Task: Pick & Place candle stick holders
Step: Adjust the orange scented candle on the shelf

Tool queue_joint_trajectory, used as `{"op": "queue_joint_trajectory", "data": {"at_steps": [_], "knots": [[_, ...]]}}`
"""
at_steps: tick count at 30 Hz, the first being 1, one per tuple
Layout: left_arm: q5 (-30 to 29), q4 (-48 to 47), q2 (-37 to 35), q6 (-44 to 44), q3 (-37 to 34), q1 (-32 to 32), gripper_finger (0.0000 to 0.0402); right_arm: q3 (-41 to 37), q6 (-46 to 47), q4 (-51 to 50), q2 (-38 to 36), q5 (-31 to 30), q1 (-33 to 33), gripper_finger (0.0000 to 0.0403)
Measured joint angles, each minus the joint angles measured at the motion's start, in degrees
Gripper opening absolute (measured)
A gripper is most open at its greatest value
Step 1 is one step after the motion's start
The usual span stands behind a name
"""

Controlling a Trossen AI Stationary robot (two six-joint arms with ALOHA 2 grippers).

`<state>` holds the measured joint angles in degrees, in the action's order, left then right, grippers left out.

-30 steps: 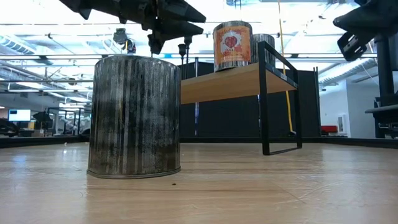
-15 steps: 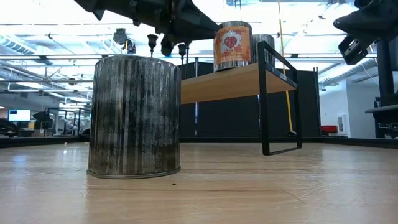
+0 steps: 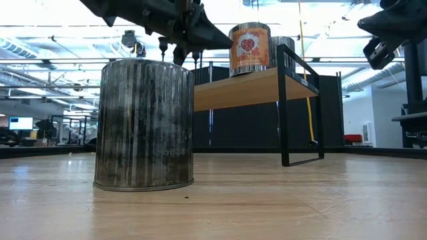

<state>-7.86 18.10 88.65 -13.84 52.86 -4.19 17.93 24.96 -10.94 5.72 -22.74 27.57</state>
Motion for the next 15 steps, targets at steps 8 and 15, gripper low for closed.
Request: {"op": "queue_joint_trajectory", "data": {"at_steps": [8,15], "knots": [[2.16,-0.38,-0.01,0.01,0.02,1.79,0.0003,0.0,0.35,0.0,0.0,0.02,0.0,0.0],[3.22,-0.37,-0.01,0.43,0.02,2.61,0.0003,0.0,0.36,0.01,0.0,0.04,0.0,0.0]]}}
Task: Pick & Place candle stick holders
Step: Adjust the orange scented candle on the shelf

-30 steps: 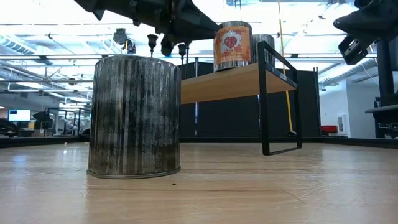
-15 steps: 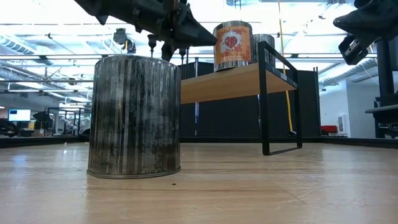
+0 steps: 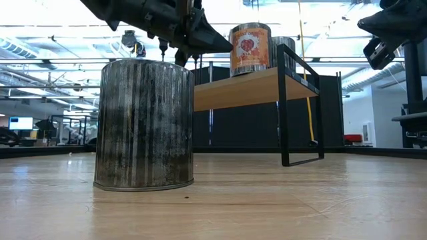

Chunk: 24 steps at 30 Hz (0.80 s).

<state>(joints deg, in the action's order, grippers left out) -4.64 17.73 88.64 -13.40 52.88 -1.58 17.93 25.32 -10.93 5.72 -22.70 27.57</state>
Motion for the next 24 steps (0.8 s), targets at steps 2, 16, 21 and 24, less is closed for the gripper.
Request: {"op": "queue_joint_trajectory", "data": {"at_steps": [2,16,21,24], "knots": [[0.17,0.01,0.0,-0.19,0.0,0.13,0.0004,0.0,0.0,0.01,0.0,0.0,0.0,0.0],[1.27,1.25,0.0,-0.2,0.0,0.13,0.0003,0.0,-0.07,0.01,0.0,-1.28,0.0,0.0],[1.63,1.47,0.0,-0.21,0.0,0.13,0.0002,0.0,-0.06,0.49,0.0,-1.28,0.0,0.0],[1.63,1.99,0.0,-0.22,0.0,0.13,0.0003,0.0,-0.06,0.51,0.0,-1.27,0.0,0.0]]}}
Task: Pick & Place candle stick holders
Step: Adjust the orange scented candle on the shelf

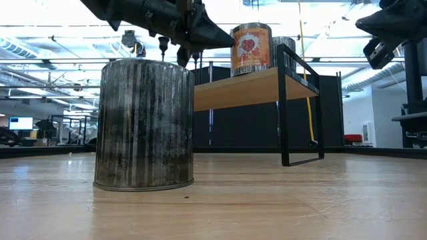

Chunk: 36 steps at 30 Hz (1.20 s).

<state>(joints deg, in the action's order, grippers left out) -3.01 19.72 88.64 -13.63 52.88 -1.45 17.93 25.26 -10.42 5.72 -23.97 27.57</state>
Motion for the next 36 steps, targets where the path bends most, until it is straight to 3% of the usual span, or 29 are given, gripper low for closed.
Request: {"op": "queue_joint_trajectory", "data": {"at_steps": [31,36], "knots": [[-1.59,1.56,0.0,-0.82,0.0,-0.02,0.0002,0.02,0.24,-0.04,0.0,-0.05,0.0,0.0],[-5.55,-1.9,-1.79,0.37,-0.04,0.22,0.0005,0.02,1.75,-0.06,0.0,-0.03,0.02,0.0]]}}
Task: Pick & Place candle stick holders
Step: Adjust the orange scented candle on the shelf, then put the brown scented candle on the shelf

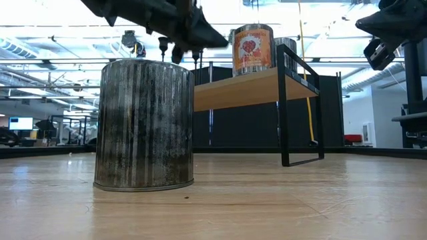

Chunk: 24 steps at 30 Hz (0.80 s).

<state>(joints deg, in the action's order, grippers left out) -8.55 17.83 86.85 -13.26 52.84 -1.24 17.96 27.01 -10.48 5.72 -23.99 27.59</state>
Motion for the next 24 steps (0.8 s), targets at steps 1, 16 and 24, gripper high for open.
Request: {"op": "queue_joint_trajectory", "data": {"at_steps": [1,16,24], "knots": [[-0.09,-0.44,-1.08,0.04,0.0,0.02,0.0005,0.0,0.31,0.0,0.0,0.0,-0.01,0.0],[7.48,-34.64,-16.94,-30.36,0.09,-11.4,0.0004,0.04,0.89,-0.02,0.02,0.05,0.0,0.0],[12.15,-41.51,-15.85,-45.38,-0.02,-16.64,0.0007,0.04,0.87,-0.02,0.02,0.07,0.0,0.0]]}}
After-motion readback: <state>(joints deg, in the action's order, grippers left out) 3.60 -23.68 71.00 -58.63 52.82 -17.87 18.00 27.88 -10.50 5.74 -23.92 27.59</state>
